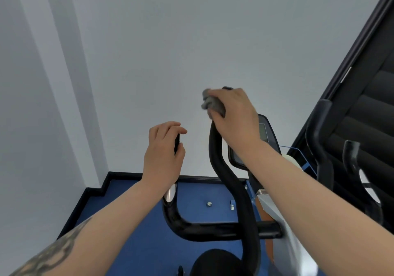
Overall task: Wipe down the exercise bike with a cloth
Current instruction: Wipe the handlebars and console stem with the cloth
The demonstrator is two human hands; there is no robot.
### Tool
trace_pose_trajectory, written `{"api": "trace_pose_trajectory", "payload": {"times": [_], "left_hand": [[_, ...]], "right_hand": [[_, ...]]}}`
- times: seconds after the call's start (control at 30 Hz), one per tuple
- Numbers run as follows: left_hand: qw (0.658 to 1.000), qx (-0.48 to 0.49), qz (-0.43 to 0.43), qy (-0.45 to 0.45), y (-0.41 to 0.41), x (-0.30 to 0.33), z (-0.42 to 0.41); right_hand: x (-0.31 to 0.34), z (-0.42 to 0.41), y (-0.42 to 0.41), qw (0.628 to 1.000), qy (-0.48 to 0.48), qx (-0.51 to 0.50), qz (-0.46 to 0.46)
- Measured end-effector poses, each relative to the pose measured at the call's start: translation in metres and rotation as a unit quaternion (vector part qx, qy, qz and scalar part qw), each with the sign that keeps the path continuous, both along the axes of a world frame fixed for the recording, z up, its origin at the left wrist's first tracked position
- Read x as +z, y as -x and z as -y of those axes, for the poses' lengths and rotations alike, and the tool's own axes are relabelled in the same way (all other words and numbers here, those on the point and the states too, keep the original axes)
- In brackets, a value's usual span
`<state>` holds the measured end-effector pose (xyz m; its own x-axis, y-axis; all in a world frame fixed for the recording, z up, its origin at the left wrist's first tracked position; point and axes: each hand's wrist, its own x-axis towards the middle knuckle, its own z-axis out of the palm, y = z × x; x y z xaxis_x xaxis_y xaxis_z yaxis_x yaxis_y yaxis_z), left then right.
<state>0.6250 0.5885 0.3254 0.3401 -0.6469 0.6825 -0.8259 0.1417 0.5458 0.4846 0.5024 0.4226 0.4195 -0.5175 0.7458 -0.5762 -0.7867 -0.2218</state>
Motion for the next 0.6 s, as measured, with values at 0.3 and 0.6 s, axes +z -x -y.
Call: {"api": "trace_pose_trajectory", "payload": {"times": [0.3, 0.6], "left_hand": [[1.000, -0.003, -0.007, 0.002, -0.002, -0.001, 0.001], [1.000, -0.002, -0.016, 0.005, -0.001, 0.000, 0.002]], "right_hand": [[-0.025, -0.017, 0.001, 0.994, -0.014, 0.045, -0.099], [-0.036, -0.019, 0.026, 0.967, -0.225, 0.075, 0.095]]}}
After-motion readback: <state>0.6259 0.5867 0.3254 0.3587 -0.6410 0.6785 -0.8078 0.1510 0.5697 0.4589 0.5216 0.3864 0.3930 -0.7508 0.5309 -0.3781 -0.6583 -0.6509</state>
